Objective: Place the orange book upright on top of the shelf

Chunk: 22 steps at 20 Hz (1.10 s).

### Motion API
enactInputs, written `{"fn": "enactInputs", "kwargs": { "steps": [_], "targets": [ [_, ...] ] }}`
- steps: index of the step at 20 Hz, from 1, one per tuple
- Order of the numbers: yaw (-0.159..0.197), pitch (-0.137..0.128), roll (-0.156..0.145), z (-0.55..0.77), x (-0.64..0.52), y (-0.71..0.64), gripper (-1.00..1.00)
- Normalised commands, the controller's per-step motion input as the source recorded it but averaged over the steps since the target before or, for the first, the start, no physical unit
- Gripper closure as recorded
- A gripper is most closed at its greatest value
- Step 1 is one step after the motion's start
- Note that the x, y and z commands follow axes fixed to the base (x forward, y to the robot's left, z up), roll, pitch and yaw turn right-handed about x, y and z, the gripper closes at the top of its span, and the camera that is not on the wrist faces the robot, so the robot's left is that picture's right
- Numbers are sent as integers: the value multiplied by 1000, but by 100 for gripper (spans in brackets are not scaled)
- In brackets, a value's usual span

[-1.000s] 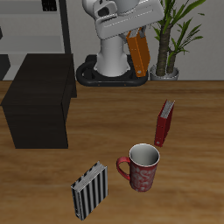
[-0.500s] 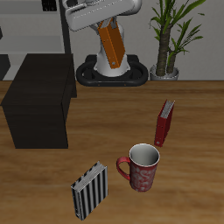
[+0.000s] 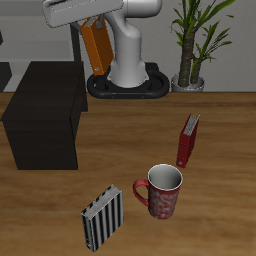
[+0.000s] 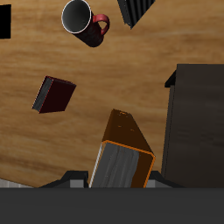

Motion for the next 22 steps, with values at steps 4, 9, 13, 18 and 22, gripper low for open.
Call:
{"fn": "enactInputs", "kwargs": {
  "steps": [4,9,13,18,22],
  "targets": [
    [31,-45,-128,51,-4,-385,100],
    [2,-22,-82,143,-90,-455,100],
    [6,-38,-103,159,-101,-453,100],
    [-33,-2,-48,83,-54,-411,100],
    [-8,2,-44,26,-8,-351,100]
  ]
}}
